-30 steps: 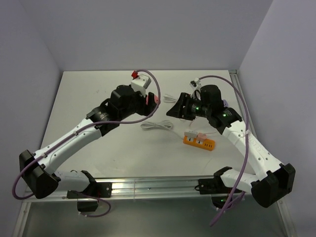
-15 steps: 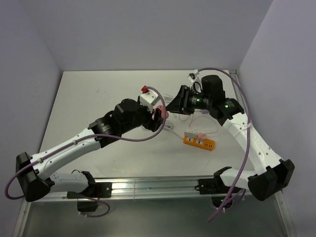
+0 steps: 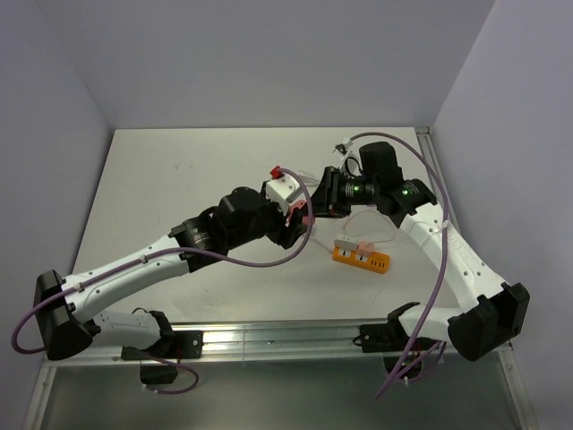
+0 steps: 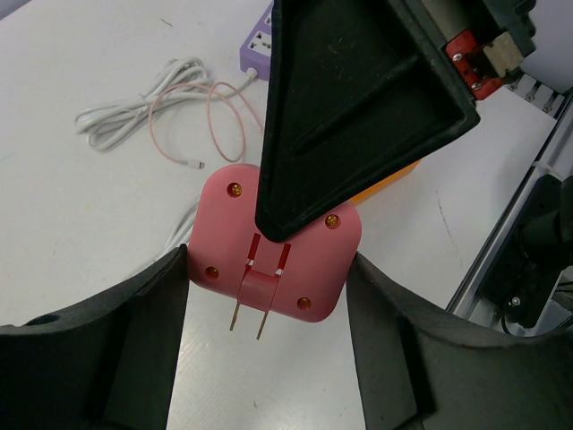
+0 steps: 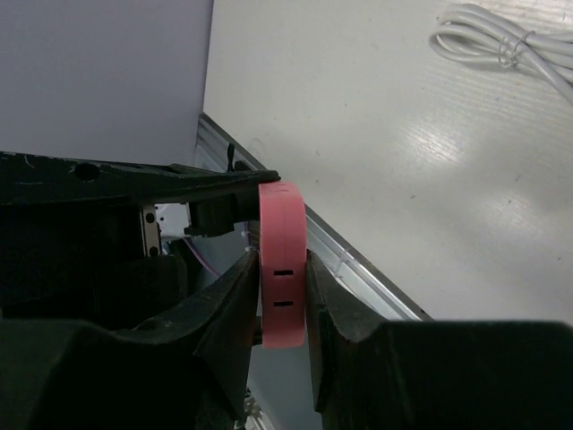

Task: Insert the plug

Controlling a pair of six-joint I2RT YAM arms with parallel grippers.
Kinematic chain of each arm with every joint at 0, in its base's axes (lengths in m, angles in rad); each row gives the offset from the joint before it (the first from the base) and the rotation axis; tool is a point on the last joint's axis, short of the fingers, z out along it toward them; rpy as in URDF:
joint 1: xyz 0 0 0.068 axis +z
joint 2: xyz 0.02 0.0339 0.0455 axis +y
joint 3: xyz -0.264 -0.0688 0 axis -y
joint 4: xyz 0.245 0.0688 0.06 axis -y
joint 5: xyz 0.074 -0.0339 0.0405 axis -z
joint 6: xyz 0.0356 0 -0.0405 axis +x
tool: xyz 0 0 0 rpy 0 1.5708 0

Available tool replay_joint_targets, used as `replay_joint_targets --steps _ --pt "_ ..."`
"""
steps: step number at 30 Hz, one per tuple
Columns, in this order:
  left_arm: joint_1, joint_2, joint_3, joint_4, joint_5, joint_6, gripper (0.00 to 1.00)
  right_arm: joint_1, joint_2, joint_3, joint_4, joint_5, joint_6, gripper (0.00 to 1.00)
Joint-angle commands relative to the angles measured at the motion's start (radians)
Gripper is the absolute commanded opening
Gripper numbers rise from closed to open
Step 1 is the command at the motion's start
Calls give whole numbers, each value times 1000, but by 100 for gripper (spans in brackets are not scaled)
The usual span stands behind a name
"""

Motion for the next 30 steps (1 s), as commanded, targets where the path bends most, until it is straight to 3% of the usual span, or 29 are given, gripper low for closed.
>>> replay_joint_targets --steps 1,3,5,6,10,15,19,25,30 --pt "-14 22 47 36 -13 16 0 0 -13 -3 -17 -36 -35 34" --pt "-19 35 57 36 -25 16 0 1 -19 -11 -9 -49 -30 28" --pt "-20 43 63 37 -41 2 2 0 -20 -12 -9 -53 -30 13" --pt "-20 48 66 39 -70 -12 19 1 -19 -11 -20 -39 -35 1" --pt "-20 48 74 48 -185 -49 63 0 -23 -24 -20 13 -29 0" --pt "-6 10 81 71 -367 -144 92 0 -32 -17 -22 165 8 0" --pt "78 -23 103 63 -437 -291 94 -8 -37 -11 4 357 69 0" --pt "221 -9 168 123 -360 -394 94 -42 46 99 -98 715 210 0" --pt "346 155 279 151 -118 -475 91 -94 139 189 -210 976 332 0"
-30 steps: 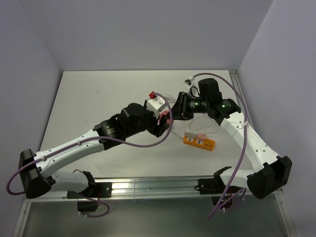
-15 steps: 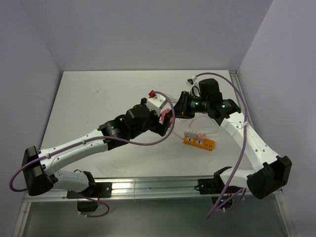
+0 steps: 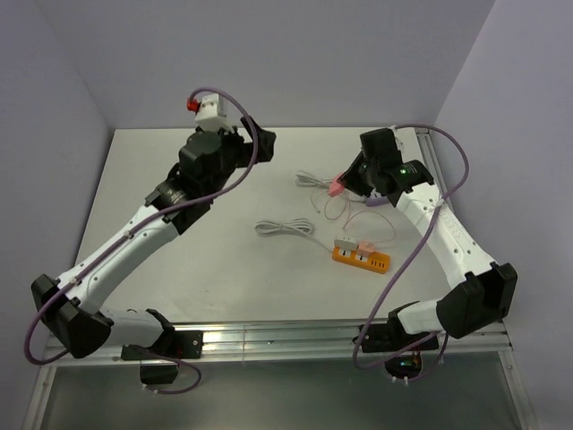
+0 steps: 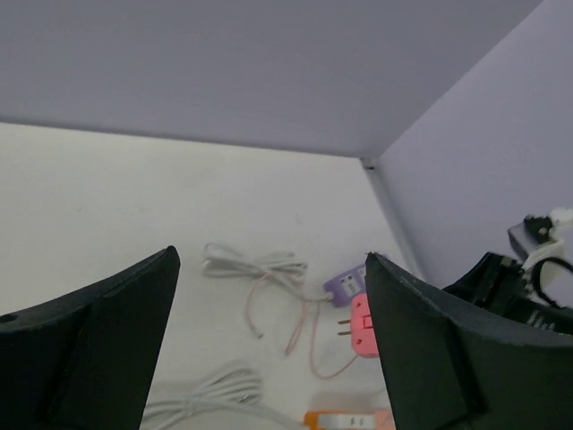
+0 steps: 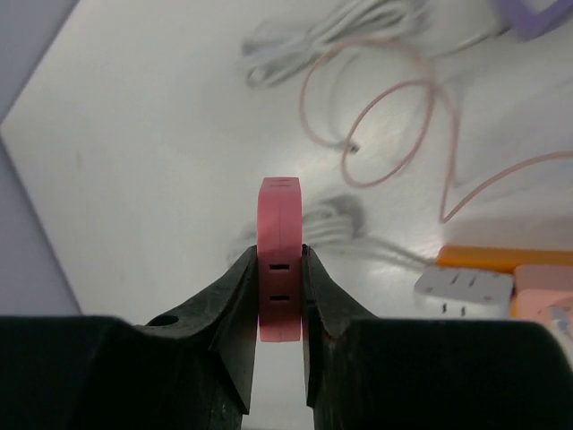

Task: Insert the plug

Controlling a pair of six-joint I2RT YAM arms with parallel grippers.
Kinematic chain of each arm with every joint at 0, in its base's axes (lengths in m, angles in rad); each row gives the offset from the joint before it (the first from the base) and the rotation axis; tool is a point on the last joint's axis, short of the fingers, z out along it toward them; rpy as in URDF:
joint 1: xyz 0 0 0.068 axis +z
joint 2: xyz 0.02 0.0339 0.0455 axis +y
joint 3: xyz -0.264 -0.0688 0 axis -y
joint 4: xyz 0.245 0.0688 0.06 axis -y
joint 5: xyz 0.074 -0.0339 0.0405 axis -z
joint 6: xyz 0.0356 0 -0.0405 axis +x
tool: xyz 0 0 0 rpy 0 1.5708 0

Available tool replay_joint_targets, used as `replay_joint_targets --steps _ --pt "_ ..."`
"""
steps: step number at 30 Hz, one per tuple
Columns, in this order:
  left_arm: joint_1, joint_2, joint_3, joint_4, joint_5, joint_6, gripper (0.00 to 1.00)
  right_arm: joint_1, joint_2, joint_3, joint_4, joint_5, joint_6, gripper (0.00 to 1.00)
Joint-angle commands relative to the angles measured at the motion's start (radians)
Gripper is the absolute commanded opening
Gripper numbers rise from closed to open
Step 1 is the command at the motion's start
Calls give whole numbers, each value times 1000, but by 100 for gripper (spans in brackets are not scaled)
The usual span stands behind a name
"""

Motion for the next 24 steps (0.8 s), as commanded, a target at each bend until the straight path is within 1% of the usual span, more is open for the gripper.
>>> replay_joint_targets --steps 1,2,3,4,5,6,8,9,10,12,13,14,15,16,18,21,23,24 --pt "64 131 112 80 204 -79 88 -59 27 70 -80 266 143 0" --pt "81 165 133 83 244 -75 86 -76 30 69 -75 277 153 0" --pt "90 241 156 83 342 -76 84 -95 33 66 -54 280 169 0" --pt "113 282 200 81 382 -82 83 -138 38 59 -45 279 181 0" --pt "124 353 219 92 437 -88 83 -164 42 58 -40 280 195 0" --pt "133 389 233 106 521 -93 83 -187 47 58 -19 277 204 0" --pt "147 493 294 136 592 -87 83 -250 82 70 5 248 189 0" --pt "148 527 314 149 622 -61 84 -268 99 78 20 237 177 0" --pt "148 561 365 153 680 -52 84 -285 122 105 12 233 181 0" --pt "147 651 420 164 732 0 87 -328 195 137 -1 225 158 0" --pt "147 681 482 155 755 19 88 -337 223 174 -17 224 155 0" --pt "147 734 515 141 777 74 89 -371 267 191 -27 228 146 0" --pt "147 756 547 91 775 103 91 -382 287 208 -47 227 132 0" --pt "147 774 586 81 769 132 91 -392 313 231 -55 233 131 0" --pt "148 797 568 109 752 206 92 -423 326 237 -49 236 126 0" --pt "148 817 519 192 751 258 92 -454 350 245 -26 219 115 0" --pt "148 877 543 178 763 275 90 -463 402 280 -54 217 108 0" --pt "147 901 585 163 766 277 89 -465 424 321 -95 219 95 0"
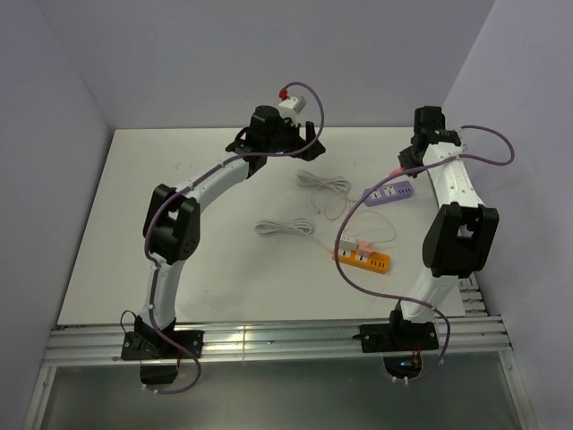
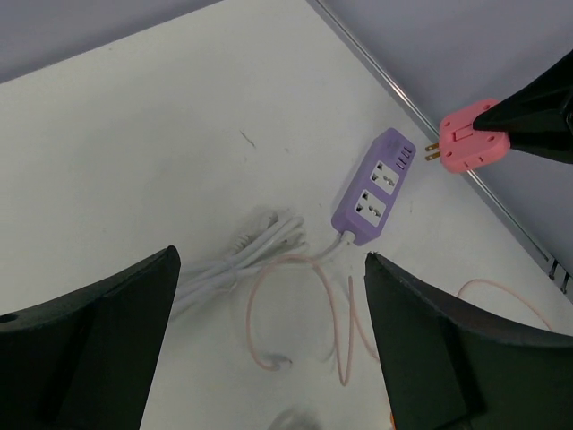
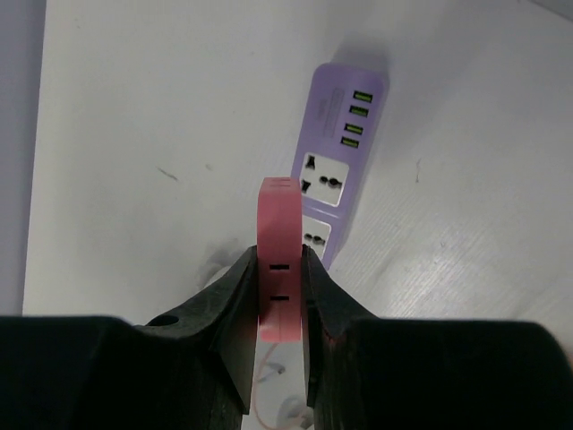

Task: Insert the plug

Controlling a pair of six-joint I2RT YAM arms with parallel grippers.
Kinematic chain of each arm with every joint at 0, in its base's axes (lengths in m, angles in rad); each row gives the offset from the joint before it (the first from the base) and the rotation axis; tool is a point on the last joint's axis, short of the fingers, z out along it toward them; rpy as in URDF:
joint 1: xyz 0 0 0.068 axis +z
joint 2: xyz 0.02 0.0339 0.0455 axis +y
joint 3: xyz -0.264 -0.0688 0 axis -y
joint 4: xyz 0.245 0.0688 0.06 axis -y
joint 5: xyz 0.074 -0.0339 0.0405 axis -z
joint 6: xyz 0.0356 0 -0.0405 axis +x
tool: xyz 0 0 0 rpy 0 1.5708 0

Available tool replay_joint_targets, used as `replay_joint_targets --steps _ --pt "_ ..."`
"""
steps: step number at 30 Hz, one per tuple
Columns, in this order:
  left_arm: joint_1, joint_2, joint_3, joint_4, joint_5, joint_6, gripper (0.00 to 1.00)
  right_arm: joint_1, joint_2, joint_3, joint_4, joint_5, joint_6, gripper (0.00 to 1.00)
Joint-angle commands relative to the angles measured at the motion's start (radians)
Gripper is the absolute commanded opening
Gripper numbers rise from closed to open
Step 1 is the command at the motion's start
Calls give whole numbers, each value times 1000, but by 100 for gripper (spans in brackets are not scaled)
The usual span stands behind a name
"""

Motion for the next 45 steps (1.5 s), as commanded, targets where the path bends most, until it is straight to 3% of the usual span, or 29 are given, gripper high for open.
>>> replay_joint_targets --steps 1,6,14,26,45 --pt "-2 92 98 21 50 87 88 -14 72 121 -58 21 -31 0" --pt "-5 198 122 74 57 7 81 -14 108 133 -69 28 -46 0" --pt "-8 290 171 127 47 -79 78 -12 177 182 -90 74 -54 0" --pt "-23 284 75 116 -2 -108 73 6 241 199 -96 110 -88 0" --pt "-43 168 -178 231 70 -116 38 54 235 225 -99 176 -57 0"
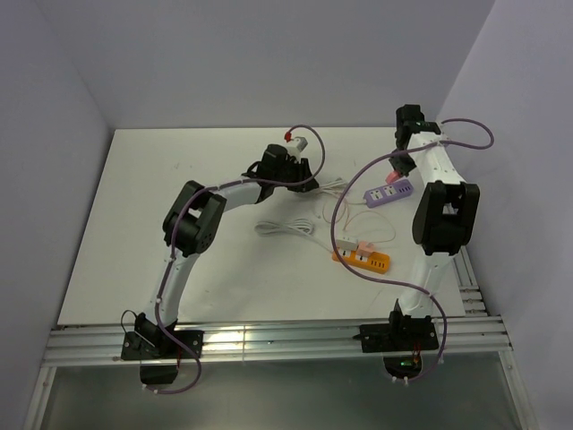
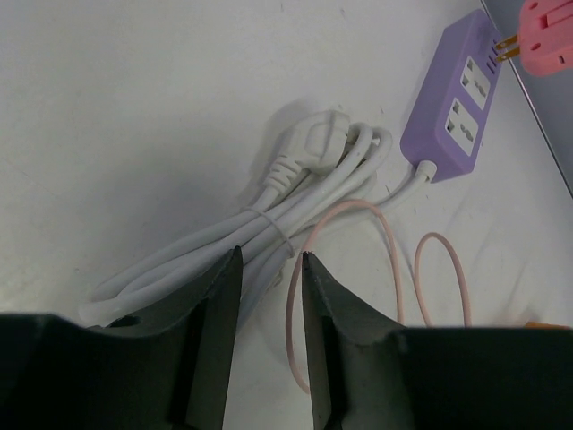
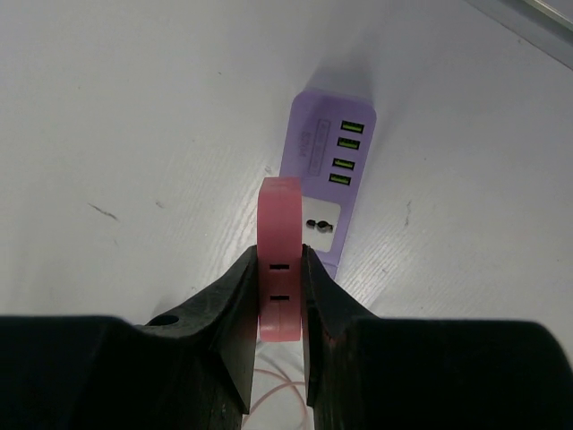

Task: Insert the plug

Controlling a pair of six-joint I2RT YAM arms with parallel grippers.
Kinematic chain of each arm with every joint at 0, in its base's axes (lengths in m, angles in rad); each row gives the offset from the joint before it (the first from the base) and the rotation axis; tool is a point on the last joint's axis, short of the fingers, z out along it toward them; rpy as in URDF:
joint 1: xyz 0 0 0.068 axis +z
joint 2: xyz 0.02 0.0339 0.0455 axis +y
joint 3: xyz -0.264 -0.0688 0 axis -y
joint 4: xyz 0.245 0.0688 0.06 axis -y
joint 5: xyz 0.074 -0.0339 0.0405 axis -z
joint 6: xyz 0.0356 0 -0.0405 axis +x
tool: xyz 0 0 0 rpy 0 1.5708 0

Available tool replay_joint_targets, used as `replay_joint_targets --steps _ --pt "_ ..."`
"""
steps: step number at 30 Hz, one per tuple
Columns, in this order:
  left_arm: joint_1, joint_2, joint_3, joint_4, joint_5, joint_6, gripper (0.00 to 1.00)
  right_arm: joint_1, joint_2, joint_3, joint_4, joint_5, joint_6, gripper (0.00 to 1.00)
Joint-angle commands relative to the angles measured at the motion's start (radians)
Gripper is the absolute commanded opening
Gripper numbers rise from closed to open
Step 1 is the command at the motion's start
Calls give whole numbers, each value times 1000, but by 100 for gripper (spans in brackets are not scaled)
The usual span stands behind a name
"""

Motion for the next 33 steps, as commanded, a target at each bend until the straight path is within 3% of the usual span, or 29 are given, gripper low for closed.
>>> replay_joint_targets --steps 1,6,33 --pt "-24 -78 -48 33 34 -5 38 17 -24 6 -2 52 19 0" --pt "-31 -115 -111 61 19 -6 33 34 -34 -14 -7 70 5 0" --pt "-34 -110 -109 72 36 -8 32 39 -1 -48 61 111 23 0"
